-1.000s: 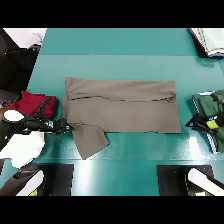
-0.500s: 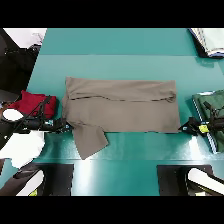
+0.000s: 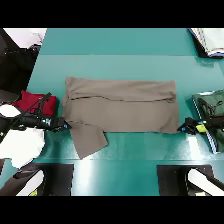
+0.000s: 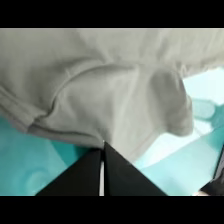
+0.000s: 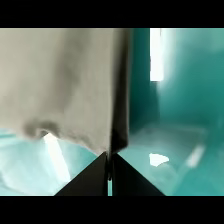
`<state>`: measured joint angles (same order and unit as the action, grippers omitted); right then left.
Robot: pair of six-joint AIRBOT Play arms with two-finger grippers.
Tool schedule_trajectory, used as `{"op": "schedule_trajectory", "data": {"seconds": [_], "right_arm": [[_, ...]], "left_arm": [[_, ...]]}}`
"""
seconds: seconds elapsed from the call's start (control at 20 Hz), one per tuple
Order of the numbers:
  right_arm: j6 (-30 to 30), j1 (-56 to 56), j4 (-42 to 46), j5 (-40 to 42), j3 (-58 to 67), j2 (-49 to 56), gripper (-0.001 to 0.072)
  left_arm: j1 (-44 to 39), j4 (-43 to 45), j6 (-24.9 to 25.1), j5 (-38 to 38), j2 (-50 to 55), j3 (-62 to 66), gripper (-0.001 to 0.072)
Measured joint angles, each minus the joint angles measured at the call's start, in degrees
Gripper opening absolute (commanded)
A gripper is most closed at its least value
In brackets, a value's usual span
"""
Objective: Fold the shirts.
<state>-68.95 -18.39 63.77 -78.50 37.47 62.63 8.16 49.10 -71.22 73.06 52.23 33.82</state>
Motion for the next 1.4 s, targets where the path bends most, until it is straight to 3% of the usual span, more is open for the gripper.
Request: {"op": "schedule_trajectory", "data": {"seconds": [0.25,0.45,0.65,1.15,1.2,1.25,1.3,1.4], "right_arm": [[-1.9,-5.2,9.8,-8.8,0.0,-15.0,0.0009],[-2.7,-6.6,7.2,-9.6,0.3,-19.5,0.0009],[-3.8,-3.4,3.4,-5.6,5.3,-15.1,0.001],[-8.1,9.2,0.4,4.9,25.8,9.0,0.0015],[-8.8,9.9,0.4,5.6,27.4,11.0,0.0084],[-9.9,10.6,0.4,6.6,28.9,13.0,0.0354],[-10.4,11.0,0.2,7.9,30.3,14.8,0.0559],[-11.5,11.5,-0.8,9.9,33.0,17.9,0.0561]], "left_arm": [[0.0,-1.1,-2.3,6.7,-4.8,6.4,0.0029],[0.0,-3.1,-3.2,5.9,-5.2,13.4,0.003],[0.0,-3.7,-2.3,0.6,0.7,18.9,0.003],[0.0,-4.5,-0.3,-12.0,25.4,32.9,0.0044],[0.0,-5.0,0.2,-13.2,27.1,34.1,0.0335],[0.0,-5.7,0.5,-14.7,28.6,35.1,0.0615],[0.0,-6.1,0.7,-16.0,29.7,35.9,0.0639],[0.0,-7.5,0.7,-18.5,31.0,37.2,0.064]]}}
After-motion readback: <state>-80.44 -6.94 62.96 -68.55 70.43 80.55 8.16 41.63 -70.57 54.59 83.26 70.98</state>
